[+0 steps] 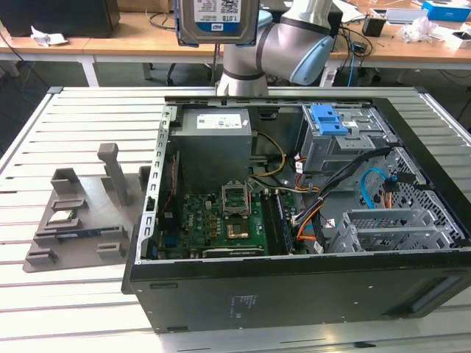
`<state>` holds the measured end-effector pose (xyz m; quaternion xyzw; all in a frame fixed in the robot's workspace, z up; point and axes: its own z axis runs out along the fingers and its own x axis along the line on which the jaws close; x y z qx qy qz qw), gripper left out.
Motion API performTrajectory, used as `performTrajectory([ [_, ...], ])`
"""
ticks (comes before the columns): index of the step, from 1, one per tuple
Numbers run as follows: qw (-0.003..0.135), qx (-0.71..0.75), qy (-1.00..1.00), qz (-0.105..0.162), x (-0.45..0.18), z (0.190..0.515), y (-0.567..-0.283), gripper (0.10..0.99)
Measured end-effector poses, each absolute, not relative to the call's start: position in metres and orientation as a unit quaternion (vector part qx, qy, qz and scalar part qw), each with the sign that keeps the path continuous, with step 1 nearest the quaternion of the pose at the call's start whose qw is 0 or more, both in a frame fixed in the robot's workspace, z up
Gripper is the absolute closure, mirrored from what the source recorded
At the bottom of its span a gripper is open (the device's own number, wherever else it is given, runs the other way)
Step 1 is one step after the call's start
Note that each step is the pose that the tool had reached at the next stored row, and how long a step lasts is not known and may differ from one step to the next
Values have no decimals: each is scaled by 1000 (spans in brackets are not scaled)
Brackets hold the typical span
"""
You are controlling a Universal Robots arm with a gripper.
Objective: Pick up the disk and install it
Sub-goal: 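Pick up the disk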
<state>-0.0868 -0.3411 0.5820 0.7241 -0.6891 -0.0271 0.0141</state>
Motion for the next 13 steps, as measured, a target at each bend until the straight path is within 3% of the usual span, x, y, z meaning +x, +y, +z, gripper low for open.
performTrajectory([
  [13,18,724,-689,-31,0,582,-341,722],
])
